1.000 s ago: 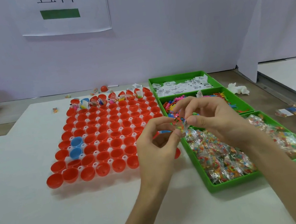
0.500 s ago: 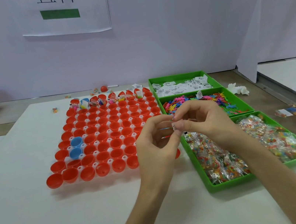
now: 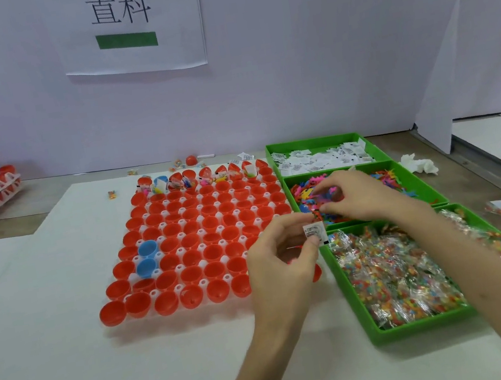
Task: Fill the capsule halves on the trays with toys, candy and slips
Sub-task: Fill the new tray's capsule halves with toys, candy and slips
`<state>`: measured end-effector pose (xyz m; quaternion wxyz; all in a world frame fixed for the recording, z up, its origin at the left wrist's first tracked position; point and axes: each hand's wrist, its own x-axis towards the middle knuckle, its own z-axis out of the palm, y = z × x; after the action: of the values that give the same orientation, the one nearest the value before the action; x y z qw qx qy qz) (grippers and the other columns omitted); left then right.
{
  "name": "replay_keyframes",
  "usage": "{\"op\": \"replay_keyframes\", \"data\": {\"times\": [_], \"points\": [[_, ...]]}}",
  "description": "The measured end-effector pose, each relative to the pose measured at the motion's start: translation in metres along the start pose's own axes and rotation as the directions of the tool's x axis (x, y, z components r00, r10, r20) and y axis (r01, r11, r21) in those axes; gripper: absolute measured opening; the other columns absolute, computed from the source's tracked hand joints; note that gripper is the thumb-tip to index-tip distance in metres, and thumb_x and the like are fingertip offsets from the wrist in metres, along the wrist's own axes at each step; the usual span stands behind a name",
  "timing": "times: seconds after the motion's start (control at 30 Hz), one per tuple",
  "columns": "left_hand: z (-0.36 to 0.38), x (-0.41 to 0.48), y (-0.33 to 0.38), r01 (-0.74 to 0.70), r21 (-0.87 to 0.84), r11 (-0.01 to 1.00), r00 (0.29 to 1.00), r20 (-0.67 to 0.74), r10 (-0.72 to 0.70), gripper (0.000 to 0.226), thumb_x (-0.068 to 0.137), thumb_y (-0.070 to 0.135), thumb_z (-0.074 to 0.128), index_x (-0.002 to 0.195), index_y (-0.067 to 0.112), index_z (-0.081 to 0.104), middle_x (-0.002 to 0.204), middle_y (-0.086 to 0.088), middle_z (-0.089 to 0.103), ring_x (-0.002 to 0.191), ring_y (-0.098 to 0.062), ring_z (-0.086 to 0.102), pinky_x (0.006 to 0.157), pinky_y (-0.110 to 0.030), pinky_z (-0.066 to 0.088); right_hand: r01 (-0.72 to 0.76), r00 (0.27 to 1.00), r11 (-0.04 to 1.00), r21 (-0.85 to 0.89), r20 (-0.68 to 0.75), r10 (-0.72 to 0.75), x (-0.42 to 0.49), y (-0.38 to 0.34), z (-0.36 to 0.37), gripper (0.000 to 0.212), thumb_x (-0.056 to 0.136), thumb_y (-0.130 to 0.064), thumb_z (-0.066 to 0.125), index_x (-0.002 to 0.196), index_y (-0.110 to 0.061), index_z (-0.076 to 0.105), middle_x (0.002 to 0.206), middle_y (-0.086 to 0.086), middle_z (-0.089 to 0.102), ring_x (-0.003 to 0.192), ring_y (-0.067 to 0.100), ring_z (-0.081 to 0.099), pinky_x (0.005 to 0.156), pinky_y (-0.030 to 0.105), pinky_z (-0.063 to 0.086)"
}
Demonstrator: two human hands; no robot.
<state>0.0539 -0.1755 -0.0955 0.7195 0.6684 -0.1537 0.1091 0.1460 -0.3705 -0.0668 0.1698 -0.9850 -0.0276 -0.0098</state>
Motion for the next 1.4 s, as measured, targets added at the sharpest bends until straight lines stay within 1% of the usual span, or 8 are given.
{"op": "replay_keyframes", "data": {"times": [0.17,0.3,0.53,0.63,0.77,0.93,1.17,1.4], "points": [[-0.001,0.002,0.0,0.001,-0.01,1.0,1.0,-0.016,-0.002,0.032,0.087,-0.003,0.071,0.097,0.027,0.076,0.087,0.01,0.075,0.085,-0.011,0.072,0.073,-0.022,0.058,0.011,1.0,0.999,0.04,-0.016,-0.011,-0.001,0.009,0.01,0.02,0.083,-0.025,0.08,0.099,-0.029,0.068,0.093,-0.013,0.062,0.088,0.005,0.06,0.068,0.016,0.042],[0.0,0.001,0.001,0.011,-0.019,1.0,1.0,-0.006,-0.011,0.032,0.087,-0.003,0.071,0.1,0.026,0.077,0.089,0.011,0.076,0.087,-0.011,0.072,0.073,-0.02,0.057,0.006,0.996,0.994,0.106,-0.094,0.004,-0.009,0.014,0.007,0.024,0.08,-0.022,0.082,0.097,-0.03,0.068,0.092,-0.011,0.063,0.083,0.002,0.058,0.063,0.016,0.04],[-0.002,0.001,0.005,0.029,-0.024,0.999,0.999,-0.02,-0.029,0.037,0.089,-0.002,0.069,0.097,0.033,0.075,0.086,0.006,0.076,0.083,-0.018,0.072,0.071,-0.025,0.059,0.03,0.97,0.977,0.209,-0.242,0.022,-0.016,0.016,-0.006,0.023,0.078,-0.024,0.083,0.096,-0.026,0.07,0.107,-0.007,0.064,0.101,0.013,0.061,0.087,0.034,0.047],[-0.003,0.001,0.006,0.038,-0.042,0.998,0.999,-0.036,-0.039,0.037,0.089,-0.003,0.069,0.096,0.033,0.075,0.085,0.008,0.076,0.082,-0.015,0.072,0.068,-0.019,0.057,0.108,0.958,0.906,0.41,-0.287,0.016,-0.023,0.013,-0.019,0.023,0.079,-0.02,0.084,0.098,-0.023,0.072,0.093,-0.009,0.073,0.091,0.009,0.069,0.086,0.031,0.054],[-0.003,0.002,0.005,0.033,-0.05,0.998,0.998,-0.052,-0.036,0.032,0.088,-0.002,0.07,0.099,0.027,0.075,0.081,0.013,0.074,0.077,-0.006,0.07,0.066,-0.015,0.054,0.263,0.962,0.637,0.725,-0.25,-0.112,-0.047,-0.006,-0.035,0.03,0.073,-0.034,0.086,0.1,-0.028,0.074,0.095,-0.002,0.077,0.09,0.013,0.073,0.073,0.017,0.055],[-0.003,0.002,0.003,0.013,-0.07,0.997,0.998,-0.058,-0.017,0.025,0.087,-0.002,0.073,0.101,0.019,0.07,0.082,0.004,0.075,0.075,-0.01,0.071,0.067,-0.017,0.054,0.309,0.949,0.522,0.795,-0.216,-0.232,-0.065,-0.025,-0.022,0.039,0.065,-0.039,0.09,0.098,-0.026,0.075,0.09,-0.001,0.073,0.087,0.017,0.071,0.076,0.024,0.057],[-0.003,0.002,0.003,0.014,-0.063,0.998,0.996,-0.084,-0.019,0.026,0.086,0.001,0.074,0.095,0.025,0.072,0.084,0.008,0.075,0.082,-0.009,0.072,0.071,-0.019,0.057,0.209,0.977,0.347,0.914,-0.184,-0.104,-0.06,-0.029,-0.008,0.037,0.058,-0.038,0.089,0.089,-0.021,0.078,0.086,0.006,0.076,0.077,0.025,0.075,0.072,0.025,0.059],[-0.006,0.004,0.002,0.045,-0.026,0.999,0.99,-0.129,-0.048,0.028,0.087,0.005,0.074,0.102,0.028,0.076,0.088,0.012,0.076,0.085,-0.007,0.071,0.073,-0.018,0.056,0.204,0.977,0.405,0.891,-0.155,-0.149,-0.064,-0.034,-0.009,0.022,0.071,-0.033,0.084,0.091,-0.024,0.079,0.087,0.006,0.077,0.075,0.018,0.072,0.068,0.022,0.056]]}}
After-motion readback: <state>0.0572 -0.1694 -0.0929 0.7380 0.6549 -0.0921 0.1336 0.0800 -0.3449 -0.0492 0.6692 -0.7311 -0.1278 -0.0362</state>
